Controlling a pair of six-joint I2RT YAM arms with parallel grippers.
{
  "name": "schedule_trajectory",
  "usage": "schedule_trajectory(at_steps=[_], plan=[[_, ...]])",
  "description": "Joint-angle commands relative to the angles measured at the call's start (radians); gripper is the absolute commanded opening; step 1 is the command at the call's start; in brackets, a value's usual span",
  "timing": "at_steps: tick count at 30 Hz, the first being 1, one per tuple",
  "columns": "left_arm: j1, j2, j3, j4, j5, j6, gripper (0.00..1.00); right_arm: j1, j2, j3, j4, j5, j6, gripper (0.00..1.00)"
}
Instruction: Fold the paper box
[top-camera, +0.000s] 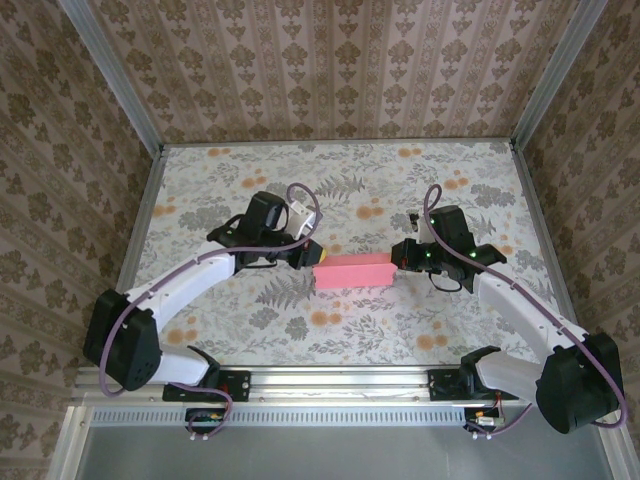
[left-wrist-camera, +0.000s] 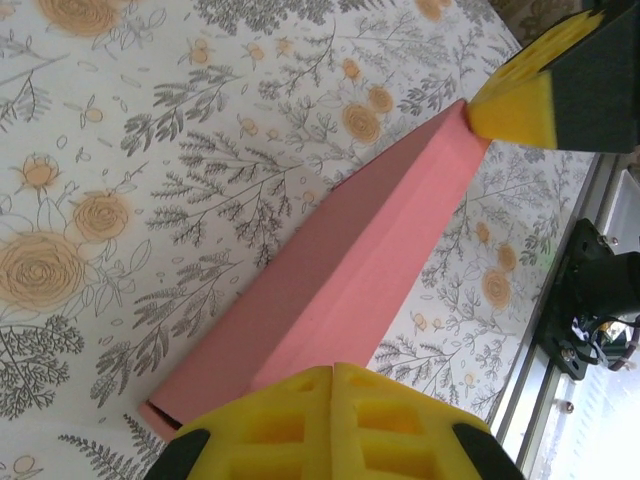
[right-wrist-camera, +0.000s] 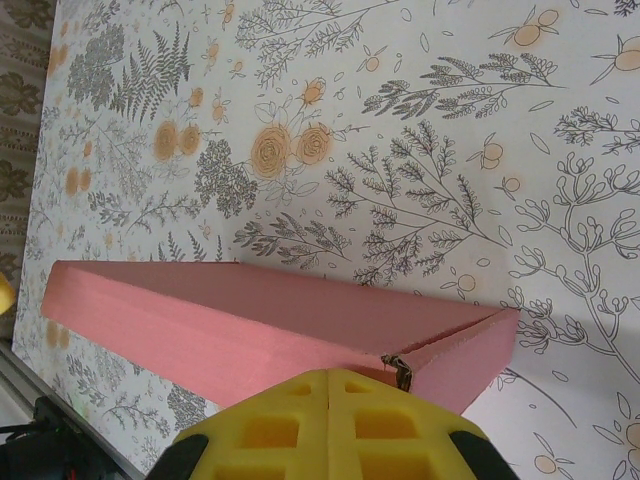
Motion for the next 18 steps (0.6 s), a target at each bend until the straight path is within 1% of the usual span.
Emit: schedule_trajectory(at_steps=[1, 2, 3, 4, 7, 12, 13, 18], plan=[[0.012, 0.021, -0.030, -0.015, 0.039, 0.000, 0.03, 0.001, 0.009, -0.035, -0.066, 0.017, -0.017, 0.01], [0.014, 0.024, -0.033, -0.015, 0.039, 0.000, 0.03, 0.001, 0.010, -0.035, -0.066, 0.019, -0.017, 0.01], [0.014, 0.025, -0.037, -0.015, 0.069, 0.001, 0.03, 0.001, 0.011, -0.037, -0.065, 0.019, -0.016, 0.01], [0.014, 0.025, -0.041, -0.015, 0.075, 0.002, 0.02, 0.001, 0.012, -0.037, -0.063, 0.019, -0.015, 0.01], [0.018, 0.028, -0.055, -0.016, 0.078, 0.005, 0.02, 0.001, 0.018, -0.037, -0.058, 0.017, -0.014, 0.01], [0.024, 0.030, -0.086, -0.019, 0.052, 0.016, 0.01, 0.002, 0.020, -0.036, -0.058, 0.018, -0.012, 0.01], [0.024, 0.029, -0.094, -0.019, 0.023, 0.018, 0.01, 0.001, 0.021, -0.036, -0.059, 0.018, -0.014, 0.01], [0.026, 0.023, -0.137, -0.006, -0.014, 0.040, 0.01, 0.001, 0.022, -0.052, -0.054, 0.028, -0.013, 0.01]])
